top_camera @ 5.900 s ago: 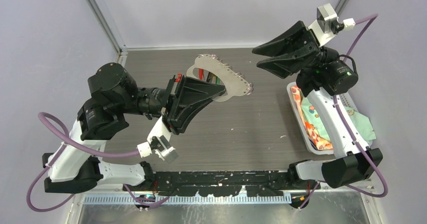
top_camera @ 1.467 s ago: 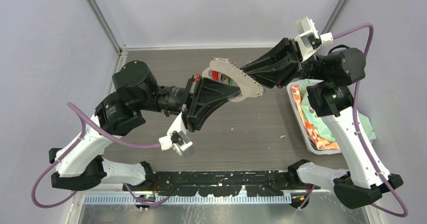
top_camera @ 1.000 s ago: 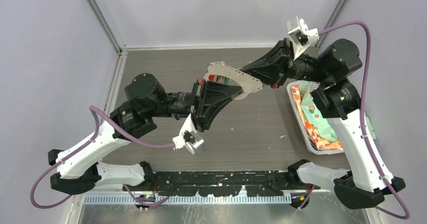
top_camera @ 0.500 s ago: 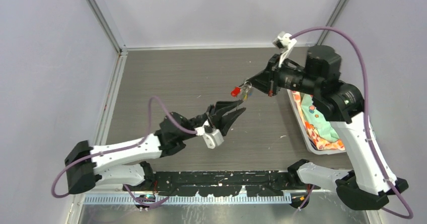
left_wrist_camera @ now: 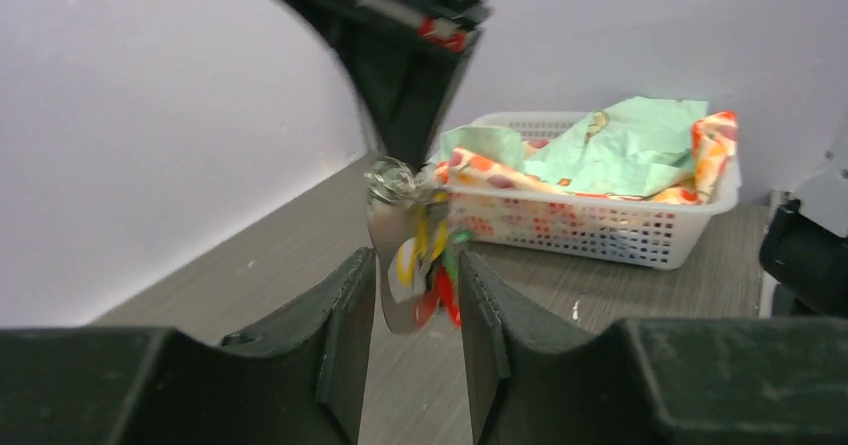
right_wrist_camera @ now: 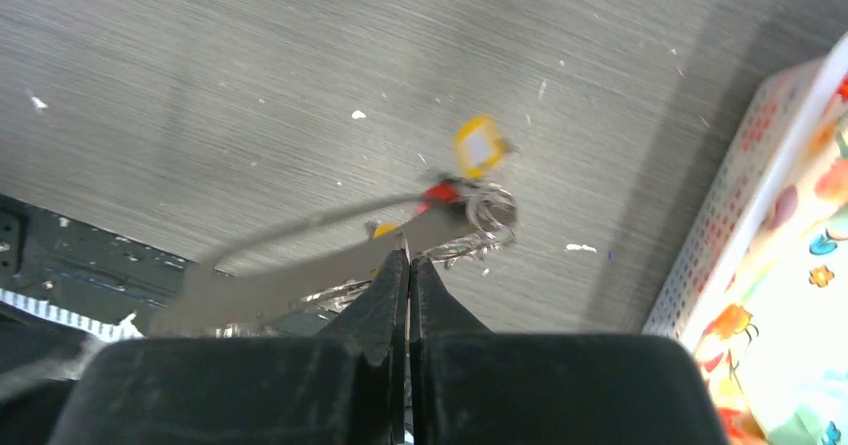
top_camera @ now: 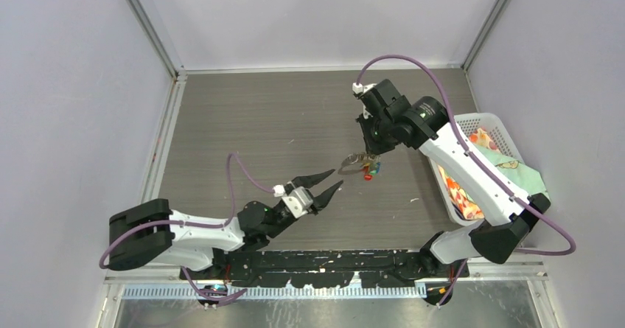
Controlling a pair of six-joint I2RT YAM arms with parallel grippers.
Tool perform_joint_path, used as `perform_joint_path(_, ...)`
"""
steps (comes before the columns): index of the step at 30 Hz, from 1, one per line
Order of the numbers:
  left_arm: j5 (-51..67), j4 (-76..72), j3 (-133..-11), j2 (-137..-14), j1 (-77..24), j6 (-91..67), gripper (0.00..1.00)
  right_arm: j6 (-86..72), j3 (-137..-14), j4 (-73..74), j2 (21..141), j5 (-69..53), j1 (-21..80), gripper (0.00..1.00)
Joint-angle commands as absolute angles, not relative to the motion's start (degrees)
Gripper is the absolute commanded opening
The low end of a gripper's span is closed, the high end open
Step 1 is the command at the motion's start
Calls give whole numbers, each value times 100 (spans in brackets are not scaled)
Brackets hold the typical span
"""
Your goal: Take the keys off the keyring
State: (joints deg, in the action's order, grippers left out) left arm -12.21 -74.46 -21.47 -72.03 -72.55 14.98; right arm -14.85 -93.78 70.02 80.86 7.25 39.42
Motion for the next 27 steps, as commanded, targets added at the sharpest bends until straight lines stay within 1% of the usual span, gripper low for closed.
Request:
perform_joint_path(1, -2578, -8169, -1603, -6747, -7288, 903, 39, -1788, -9107, 7263, 8078, 1224, 3957, 1)
perform_joint_path(4, -2717, -8007, -1350, -6550, -7316, 749, 43, -1931, -8870, 7136, 8156, 1234, 3957, 1)
perform_joint_path(8, -2292, -7528, -1404, -6514, -7365, 660, 43, -2278, -8688, 6840, 8232, 931, 3952, 1)
perform_joint_path(12, -1634, -7699, -1447, -6965, -7451, 447, 34, -2512, -8626, 6799, 8390, 810, 3946, 1)
perform_joint_path(15, -1360, -8162, -1476, -7511, -7561, 271, 31, -2656, -8626, 6822, 8518, 712, 3944, 1)
perform_joint_path(20, -1309, -8209, -1766, -8132, -7796, 192, 30, -2876, -8622, 6783, 8647, 655, 3950, 1)
perform_joint_path(27, -1718, -8209, -2115, -8472, -7810, 456, 42, -3220, -8629, 6633, 8667, 293, 3960, 1)
